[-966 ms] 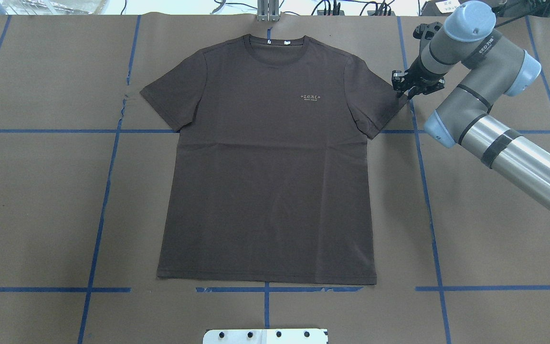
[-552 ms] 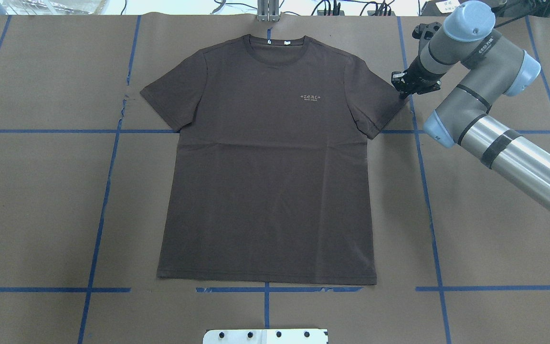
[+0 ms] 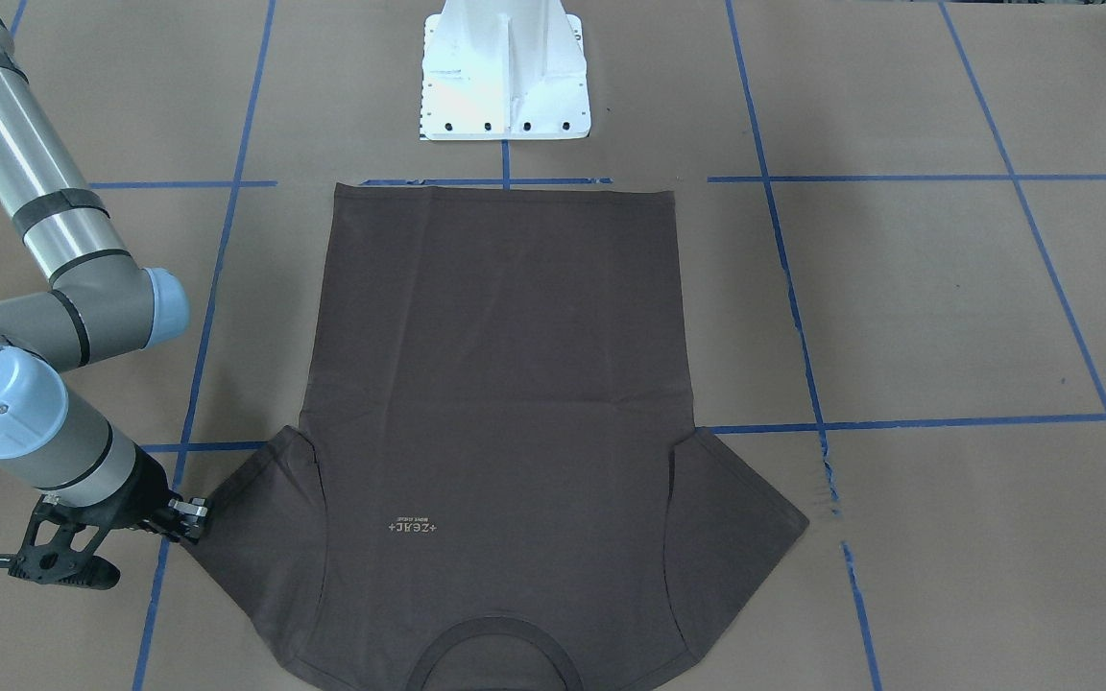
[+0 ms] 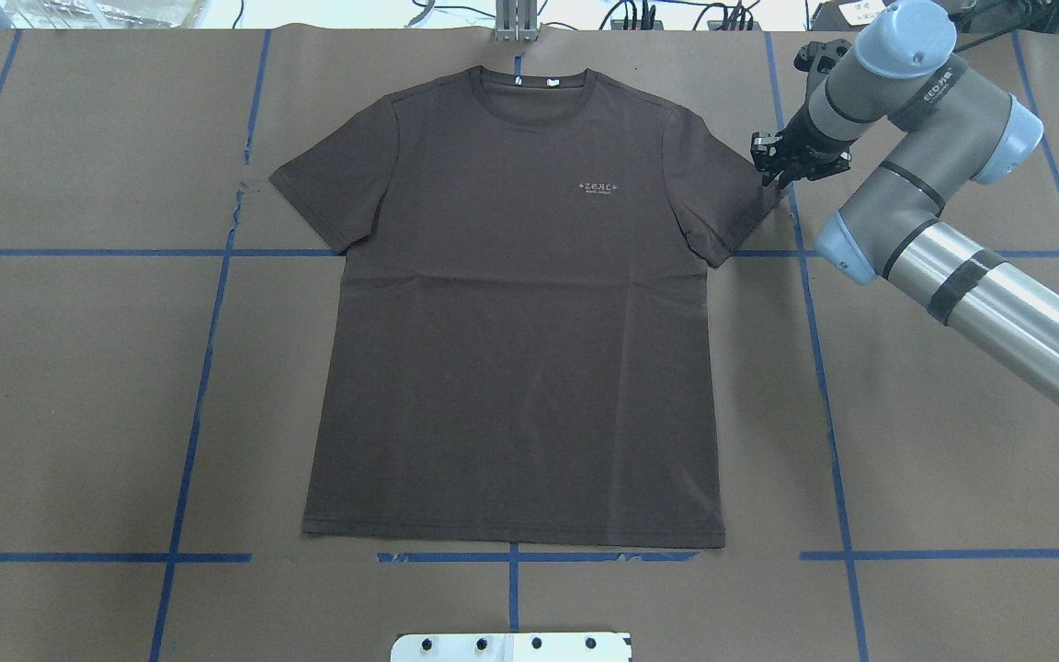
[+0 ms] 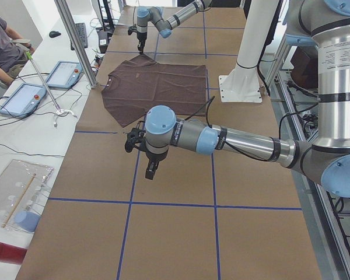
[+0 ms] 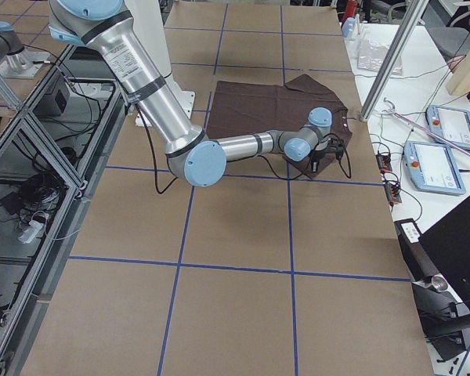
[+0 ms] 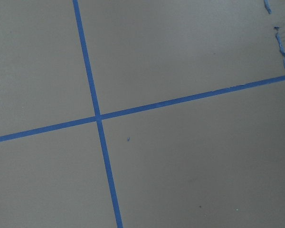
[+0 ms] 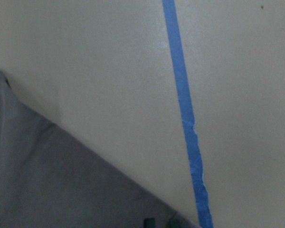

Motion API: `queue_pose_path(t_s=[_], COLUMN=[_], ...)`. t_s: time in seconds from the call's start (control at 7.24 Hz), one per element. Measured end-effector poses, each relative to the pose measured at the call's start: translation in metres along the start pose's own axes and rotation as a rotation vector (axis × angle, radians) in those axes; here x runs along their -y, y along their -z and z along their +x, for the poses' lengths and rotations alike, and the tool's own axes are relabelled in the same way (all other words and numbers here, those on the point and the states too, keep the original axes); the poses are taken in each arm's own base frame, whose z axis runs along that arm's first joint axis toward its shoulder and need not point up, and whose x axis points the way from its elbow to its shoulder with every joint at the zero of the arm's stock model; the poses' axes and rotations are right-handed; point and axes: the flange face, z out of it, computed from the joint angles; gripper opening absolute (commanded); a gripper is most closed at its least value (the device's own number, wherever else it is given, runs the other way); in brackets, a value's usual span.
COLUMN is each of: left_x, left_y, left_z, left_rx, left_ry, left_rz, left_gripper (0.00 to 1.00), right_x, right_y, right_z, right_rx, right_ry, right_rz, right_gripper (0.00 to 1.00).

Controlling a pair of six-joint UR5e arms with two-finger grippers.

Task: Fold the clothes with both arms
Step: 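Grasp the sleeve tip nearest the right gripper, then fold the sleeve inward onto the shirt body with the right gripper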

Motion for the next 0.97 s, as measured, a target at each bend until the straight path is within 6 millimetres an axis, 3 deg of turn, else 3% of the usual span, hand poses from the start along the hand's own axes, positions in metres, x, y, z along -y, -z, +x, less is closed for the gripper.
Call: queue_pose_path(t_s=[0.55, 0.69, 0.83, 0.97], left_x=[-0.001, -0.001, -0.001, 0.000], left_y=[-0.001, -0.001, -0.001, -0.001], left_z=[-0.002, -0.002, -0.002, -0.001], left_rx=[0.000, 0.000, 0.000, 0.000], left_ry=[0.004, 0.004, 0.004, 0.003], left_rz=[-0.003, -0.003, -0.003, -0.003], left_gripper=[1.00, 1.00, 1.00, 1.00], right_x=[0.000, 0.000, 0.000, 0.000], right_y=[-0.006, -0.009, -0.011, -0.012], right_z=[0.005, 0.007, 0.008, 0.009], right_rx=[-0.015, -0.020, -0.023, -0.025], right_ry=[-0.008, -0.011, -0.013, -0.015], right_rz=[-0.006, -0.009, -0.012, -0.014], right_gripper=[0.57, 0.51, 0.36, 0.00])
